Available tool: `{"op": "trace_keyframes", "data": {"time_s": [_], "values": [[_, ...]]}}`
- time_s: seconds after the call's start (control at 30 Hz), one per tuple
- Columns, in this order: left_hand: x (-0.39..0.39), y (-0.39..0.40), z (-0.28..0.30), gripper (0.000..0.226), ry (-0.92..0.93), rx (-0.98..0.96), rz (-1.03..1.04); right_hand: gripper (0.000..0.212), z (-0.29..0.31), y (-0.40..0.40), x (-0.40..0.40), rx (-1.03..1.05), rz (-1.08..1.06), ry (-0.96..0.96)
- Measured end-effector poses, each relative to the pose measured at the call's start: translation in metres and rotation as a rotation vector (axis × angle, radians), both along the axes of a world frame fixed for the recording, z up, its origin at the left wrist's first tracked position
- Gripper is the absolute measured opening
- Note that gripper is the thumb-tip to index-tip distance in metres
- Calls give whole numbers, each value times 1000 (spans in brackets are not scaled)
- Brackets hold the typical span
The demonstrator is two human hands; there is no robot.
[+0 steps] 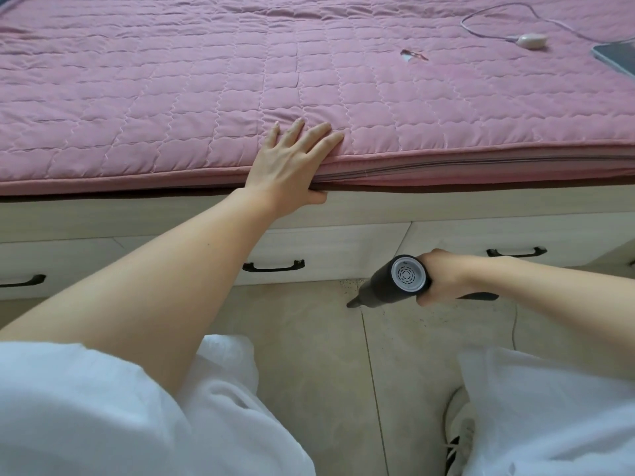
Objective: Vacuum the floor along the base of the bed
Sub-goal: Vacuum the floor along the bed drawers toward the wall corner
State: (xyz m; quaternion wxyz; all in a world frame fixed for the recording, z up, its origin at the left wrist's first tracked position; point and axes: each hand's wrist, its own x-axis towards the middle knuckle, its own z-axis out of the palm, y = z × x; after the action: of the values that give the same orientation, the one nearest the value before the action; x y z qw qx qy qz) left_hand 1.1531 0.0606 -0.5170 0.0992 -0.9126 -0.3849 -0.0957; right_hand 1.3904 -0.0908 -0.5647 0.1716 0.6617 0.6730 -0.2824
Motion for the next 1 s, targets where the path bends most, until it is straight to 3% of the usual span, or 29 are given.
{"op": "trace_keyframes", "data": {"time_s": [0.27, 0.5, 0.8, 1.0], "values": [[7, -5, 2, 83, -161, 12, -101, 25, 1, 7, 10, 51, -1, 70], [13, -14, 6, 90, -94, -55, -27, 27, -5, 8, 23, 56, 42, 127], [48, -25, 9, 99, -13, -104, 140, 57, -26, -3, 38, 57, 28, 193], [73, -30, 8, 96, 36, -162, 230, 50, -34, -4, 48, 27, 61, 204]]}}
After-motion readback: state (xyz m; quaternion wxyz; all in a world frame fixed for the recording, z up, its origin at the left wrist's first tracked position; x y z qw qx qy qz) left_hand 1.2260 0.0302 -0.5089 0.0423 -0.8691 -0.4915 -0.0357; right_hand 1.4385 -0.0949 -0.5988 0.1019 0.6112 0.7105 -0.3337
